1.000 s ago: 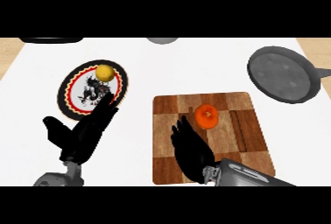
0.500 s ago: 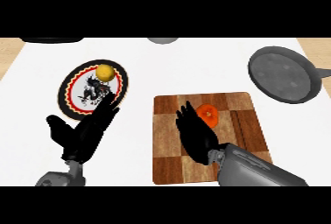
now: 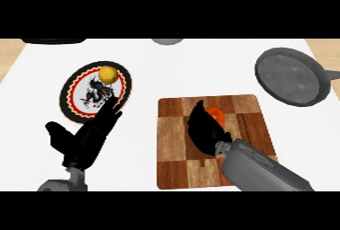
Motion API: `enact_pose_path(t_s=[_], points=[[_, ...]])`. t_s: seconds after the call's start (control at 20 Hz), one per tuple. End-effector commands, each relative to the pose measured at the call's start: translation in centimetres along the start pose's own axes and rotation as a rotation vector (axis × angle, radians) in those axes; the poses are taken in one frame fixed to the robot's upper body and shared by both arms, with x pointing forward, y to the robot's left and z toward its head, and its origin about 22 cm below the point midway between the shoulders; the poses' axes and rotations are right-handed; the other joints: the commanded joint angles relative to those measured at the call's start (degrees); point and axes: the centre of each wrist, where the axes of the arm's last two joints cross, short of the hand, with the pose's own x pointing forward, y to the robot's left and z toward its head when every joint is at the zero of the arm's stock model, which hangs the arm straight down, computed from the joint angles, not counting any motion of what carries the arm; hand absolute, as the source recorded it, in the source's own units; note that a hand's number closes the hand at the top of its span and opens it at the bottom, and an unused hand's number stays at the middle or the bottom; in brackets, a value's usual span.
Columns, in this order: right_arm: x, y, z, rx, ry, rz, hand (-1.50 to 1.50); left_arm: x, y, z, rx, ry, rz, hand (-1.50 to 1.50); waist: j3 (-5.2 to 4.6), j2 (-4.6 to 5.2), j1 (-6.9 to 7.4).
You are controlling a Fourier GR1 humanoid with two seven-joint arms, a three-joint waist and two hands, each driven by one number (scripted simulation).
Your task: Pick the squash from the cutting board and place it in the pan
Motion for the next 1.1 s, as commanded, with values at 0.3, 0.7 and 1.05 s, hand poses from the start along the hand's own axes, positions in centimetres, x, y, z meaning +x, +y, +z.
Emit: enact_pose_path(t_s=[0.3, 0.7, 1.05], points=[[-0.9, 2.3, -0.8, -0.138, -0.093, 0.136, 1.50, 0.6, -0.5, 0.1, 0.008, 0.006, 0.001, 0.00, 0.01, -0.04, -0.02], [-1.3, 9.7, 3.1, -0.195, -0.103, -0.364, 1.50, -0.5, 1.0, 0.4, 0.070, 0.014, 0.021, 0.00, 0.24, -0.35, -5.06], [-5.7, 13.4, 9.7, -0.515, 0.041, -0.742, 1.50, -0.4, 1.9, 1.2, 0.120, 0.006, 0.041, 0.00, 0.21, -1.23, -7.05]])
